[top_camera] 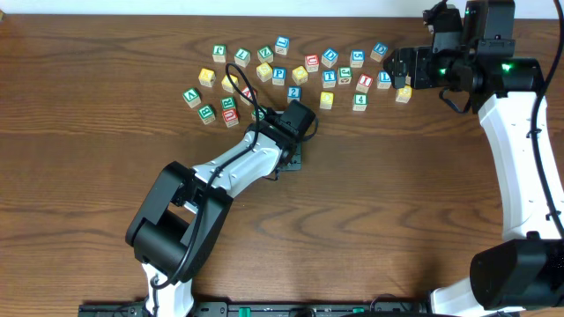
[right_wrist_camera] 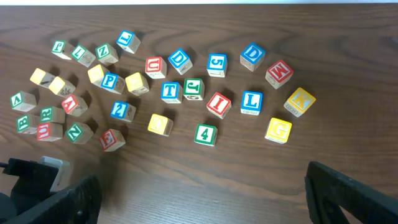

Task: Spell out CORL
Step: 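Lower the C block onto the open table and open the left gripper, then withdraw the left gripper back toward the left side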

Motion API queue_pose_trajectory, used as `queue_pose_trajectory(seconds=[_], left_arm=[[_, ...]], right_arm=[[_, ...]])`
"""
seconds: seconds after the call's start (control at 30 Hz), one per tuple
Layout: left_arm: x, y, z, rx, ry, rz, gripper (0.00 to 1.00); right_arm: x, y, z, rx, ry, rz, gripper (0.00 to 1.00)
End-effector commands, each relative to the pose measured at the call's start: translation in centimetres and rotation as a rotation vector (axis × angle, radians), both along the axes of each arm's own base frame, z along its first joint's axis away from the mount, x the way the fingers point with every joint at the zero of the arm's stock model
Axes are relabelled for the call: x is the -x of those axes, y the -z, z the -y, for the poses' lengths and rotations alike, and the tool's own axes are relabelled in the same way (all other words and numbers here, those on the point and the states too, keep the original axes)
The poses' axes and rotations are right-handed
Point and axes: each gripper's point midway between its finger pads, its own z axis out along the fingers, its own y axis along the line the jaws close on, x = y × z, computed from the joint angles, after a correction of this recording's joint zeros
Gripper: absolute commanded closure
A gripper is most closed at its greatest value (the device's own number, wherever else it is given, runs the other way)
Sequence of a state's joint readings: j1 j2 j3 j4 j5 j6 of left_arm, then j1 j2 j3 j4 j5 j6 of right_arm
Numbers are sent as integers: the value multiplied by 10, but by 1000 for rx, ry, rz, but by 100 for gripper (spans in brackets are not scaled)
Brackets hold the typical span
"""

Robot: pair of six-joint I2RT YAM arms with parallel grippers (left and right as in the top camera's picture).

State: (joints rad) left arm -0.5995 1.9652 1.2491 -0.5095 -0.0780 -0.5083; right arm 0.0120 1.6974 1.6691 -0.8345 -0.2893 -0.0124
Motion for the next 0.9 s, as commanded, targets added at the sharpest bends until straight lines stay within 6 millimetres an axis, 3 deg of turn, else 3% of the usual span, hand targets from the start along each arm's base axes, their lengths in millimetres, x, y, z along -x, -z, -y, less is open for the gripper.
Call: queue_pose_trajectory(seconds=[0.0,0.2,0.3,0.37,0.57,0.7,0.87], left_arm=[[-2,-11,0,9,-14,26,67],[-3,-11,0,8,-14,27,66],[-3,-12,0,8,-14,28,40],[-4,-12,1,8,-2,33,31],[-12,-27,5,24,23,72,30],[-20,-55,7,47,52,130,30],[-27,-116,-5,98,50,241,30]], right_arm=[[-2,-9,1,1,-9,24,1],[-2,-9,1,1,-9,24,1],[-2,-9,1,1,-9,24,1],[-2,-9,1,1,-9,24,1],[-2,-9,1,1,-9,24,1],[-2,-9,1,1,-9,24,1],[-2,-9,1,1,-9,24,1]])
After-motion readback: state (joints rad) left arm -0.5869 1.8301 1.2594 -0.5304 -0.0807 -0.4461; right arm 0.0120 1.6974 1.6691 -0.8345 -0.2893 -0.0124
